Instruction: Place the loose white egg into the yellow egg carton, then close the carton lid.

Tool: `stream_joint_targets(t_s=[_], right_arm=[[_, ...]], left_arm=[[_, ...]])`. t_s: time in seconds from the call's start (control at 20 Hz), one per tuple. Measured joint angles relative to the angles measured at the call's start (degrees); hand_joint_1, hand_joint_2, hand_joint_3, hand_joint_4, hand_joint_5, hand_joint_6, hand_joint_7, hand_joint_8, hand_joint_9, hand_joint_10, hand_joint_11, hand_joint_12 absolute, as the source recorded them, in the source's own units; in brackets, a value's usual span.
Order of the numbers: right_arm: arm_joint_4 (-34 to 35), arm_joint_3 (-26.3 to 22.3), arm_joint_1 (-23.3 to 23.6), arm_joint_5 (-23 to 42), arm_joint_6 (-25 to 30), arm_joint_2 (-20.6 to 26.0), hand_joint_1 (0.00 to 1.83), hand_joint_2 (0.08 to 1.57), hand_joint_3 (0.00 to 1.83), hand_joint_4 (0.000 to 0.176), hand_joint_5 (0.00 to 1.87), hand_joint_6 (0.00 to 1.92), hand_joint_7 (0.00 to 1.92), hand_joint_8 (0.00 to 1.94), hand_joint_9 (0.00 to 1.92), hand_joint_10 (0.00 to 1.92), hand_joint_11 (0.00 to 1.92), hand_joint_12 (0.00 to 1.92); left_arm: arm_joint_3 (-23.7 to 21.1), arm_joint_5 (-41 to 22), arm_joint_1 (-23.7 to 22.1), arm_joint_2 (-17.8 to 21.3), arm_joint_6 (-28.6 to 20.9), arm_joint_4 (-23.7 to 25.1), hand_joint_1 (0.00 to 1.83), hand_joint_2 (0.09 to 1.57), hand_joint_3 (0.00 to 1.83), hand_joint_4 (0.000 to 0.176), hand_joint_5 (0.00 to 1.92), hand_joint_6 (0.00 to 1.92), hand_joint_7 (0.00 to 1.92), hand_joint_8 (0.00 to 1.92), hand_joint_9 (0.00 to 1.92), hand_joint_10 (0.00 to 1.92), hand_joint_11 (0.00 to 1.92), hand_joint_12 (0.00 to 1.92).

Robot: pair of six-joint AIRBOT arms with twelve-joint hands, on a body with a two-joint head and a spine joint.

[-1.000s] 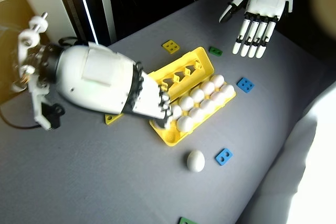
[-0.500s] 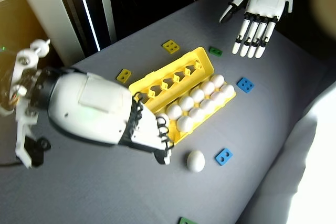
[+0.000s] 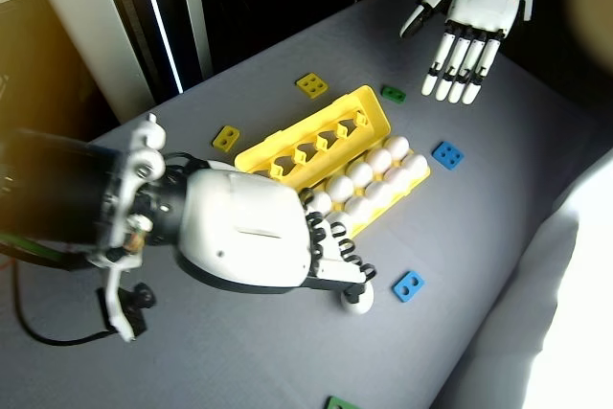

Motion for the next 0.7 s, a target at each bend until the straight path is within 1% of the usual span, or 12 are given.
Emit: stream_joint_targets(t_s=[0.05,0.1,0.2,0.25,0.3,0.35,0.4,0.5,0.55,0.6,0.65,0.7], right_arm=[[-0.35,1.29,0.02,0.11,1.44,-0.85,0.07,1.16,0.0,0.0,0.46,0.0,0.4,0.0,0.32,0.0,0.0,0.66],[-0.5,2.78,0.28,0.17,1.7,-1.81,0.06,1.14,0.0,0.011,0.46,0.0,0.38,0.0,0.3,0.0,0.0,0.64],[-1.25,4.59,0.31,0.68,1.95,-3.23,0.07,1.07,0.0,0.039,0.45,0.0,0.35,0.0,0.27,0.0,0.0,0.54],[-3.21,5.29,0.55,0.87,2.08,-4.26,0.06,1.05,0.0,0.059,0.41,0.0,0.3,0.0,0.23,0.0,0.0,0.43],[-4.46,5.86,0.72,1.4,2.08,-4.87,0.1,1.02,0.0,0.068,0.42,0.01,0.29,0.0,0.21,0.0,0.0,0.4],[-5.44,6.49,1.4,1.97,1.75,-5.53,0.11,0.96,0.0,0.105,0.39,0.0,0.17,0.0,0.13,0.0,0.0,0.27],[-5.53,7.08,1.79,2.05,0.96,-6.12,0.11,0.96,0.0,0.105,0.39,0.0,0.17,0.0,0.13,0.0,0.0,0.27],[-5.4,8.59,2.4,1.68,-1.73,-7.74,0.13,0.92,0.0,0.116,0.4,0.0,0.11,0.0,0.06,0.0,0.0,0.22],[-5.42,9.38,2.43,1.55,-2.16,-8.26,0.13,0.88,0.0,0.125,0.4,0.0,0.07,0.0,0.02,0.0,0.0,0.16],[-5.77,10.12,2.91,1.11,-2.93,-8.76,0.14,0.85,0.0,0.139,0.4,0.0,0.05,0.0,0.0,0.0,0.0,0.14],[-5.35,10.82,3.28,0.87,-3.17,-9.16,0.14,0.82,0.0,0.148,0.4,0.0,0.04,0.0,0.0,0.0,0.0,0.09],[-5.33,11.08,3.82,0.79,-3.23,-9.35,0.14,0.82,0.0,0.148,0.4,0.0,0.04,0.0,0.0,0.0,0.0,0.09]], left_arm=[[0.0,-0.13,0.09,-0.07,-1.05,0.55,0.0,1.15,0.0,0.0,0.37,0.0,0.37,0.01,0.3,0.01,0.0,0.49],[-0.13,-0.83,0.17,-0.22,-2.29,0.68,0.0,1.15,0.0,0.0,0.38,0.01,0.37,0.01,0.31,0.01,0.0,0.49],[-0.85,-1.44,0.17,-0.2,-2.78,0.02,0.0,1.16,0.0,0.0,0.4,0.01,0.39,0.01,0.32,0.01,0.0,0.51],[-1.25,-2.23,0.15,-0.13,-2.84,-0.15,0.0,1.16,0.0,0.0,0.4,0.01,0.39,0.01,0.32,0.01,0.0,0.51],[-1.22,-2.95,0.04,-0.13,-2.84,0.42,0.0,1.16,0.0,0.0,0.4,0.01,0.39,0.01,0.32,0.01,0.0,0.51],[-1.22,-3.5,-0.33,-0.09,-2.89,1.62,0.0,1.17,0.0,0.0,0.39,0.0,0.38,0.0,0.32,0.0,0.0,0.5],[-1.25,-3.63,-0.66,0.02,-4.09,2.67,0.0,1.17,0.0,0.0,0.39,0.0,0.38,0.0,0.32,0.0,0.0,0.5],[-1.49,-3.54,-2.16,1.16,-5.46,4.96,0.0,1.17,0.0,0.0,0.4,0.0,0.4,0.0,0.34,0.0,0.0,0.52],[-1.42,-3.54,-3.19,1.75,-5.46,5.22,0.0,1.17,0.0,0.0,0.39,0.0,0.39,0.0,0.33,0.0,0.0,0.5],[-0.87,-3.65,-4.87,2.25,-5.62,5.49,0.0,1.18,0.0,0.0,0.4,0.0,0.4,0.0,0.33,0.0,0.0,0.5],[0.0,-3.8,-6.67,2.34,-6.88,6.21,0.0,1.18,0.0,0.0,0.38,0.0,0.38,0.0,0.31,0.0,0.0,0.49],[0.33,-3.91,-7.26,2.34,-7.65,6.62,0.0,1.18,0.0,0.0,0.38,0.0,0.38,0.0,0.31,0.0,0.0,0.49]])
